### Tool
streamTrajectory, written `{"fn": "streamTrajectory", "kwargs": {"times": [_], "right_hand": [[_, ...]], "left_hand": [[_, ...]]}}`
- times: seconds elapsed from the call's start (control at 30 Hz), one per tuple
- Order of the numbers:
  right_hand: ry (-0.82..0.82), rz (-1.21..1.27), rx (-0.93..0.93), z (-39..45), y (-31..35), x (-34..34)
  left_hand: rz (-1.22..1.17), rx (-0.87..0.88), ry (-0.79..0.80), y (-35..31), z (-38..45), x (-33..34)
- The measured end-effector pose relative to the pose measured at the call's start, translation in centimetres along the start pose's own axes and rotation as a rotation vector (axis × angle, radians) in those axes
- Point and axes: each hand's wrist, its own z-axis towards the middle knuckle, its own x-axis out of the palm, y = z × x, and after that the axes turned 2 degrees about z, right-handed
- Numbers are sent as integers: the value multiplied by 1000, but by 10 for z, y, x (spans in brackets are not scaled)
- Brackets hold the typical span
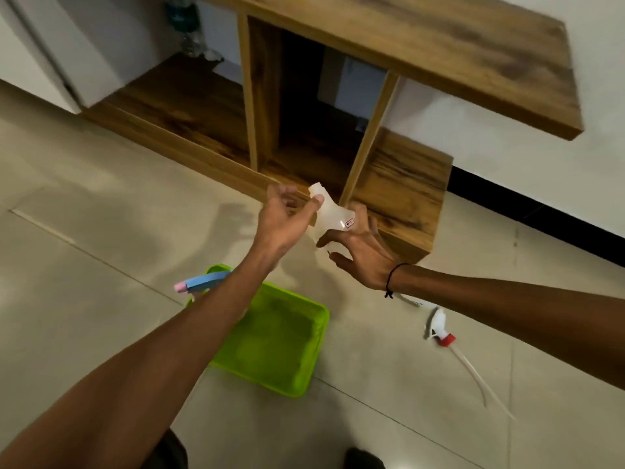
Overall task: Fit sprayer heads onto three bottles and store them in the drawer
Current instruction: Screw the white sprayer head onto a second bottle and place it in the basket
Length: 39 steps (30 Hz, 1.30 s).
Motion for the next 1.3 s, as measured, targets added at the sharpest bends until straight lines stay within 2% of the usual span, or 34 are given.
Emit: {"fn": "streamTrajectory", "kwargs": {"times": [0.1,0.2,0.27,0.33,0.5,0.73,0.97,1.17,1.3], "right_hand": [[-27,38,36,-20,-10,-8],[-74,125,-13,-43,-18,-9],[-95,159,-68,-58,-21,-9],[-64,173,-73,-71,-26,-8],[66,129,-43,-103,-60,-12],[59,182,5,-151,-102,-13],[29,169,359,-173,-153,7],[256,103,626,-166,-172,49],[280,135,672,-163,-177,77]], "left_hand": [[-31,-142,92,11,-11,29],[-164,-315,301,14,-22,51],[-249,-372,459,15,-30,66],[-270,-385,529,18,-37,78],[-155,-363,543,22,-49,100],[0,-332,522,19,-63,131],[104,-315,566,28,-73,145],[180,-280,611,33,-76,145],[223,-268,628,37,-77,138]]}}
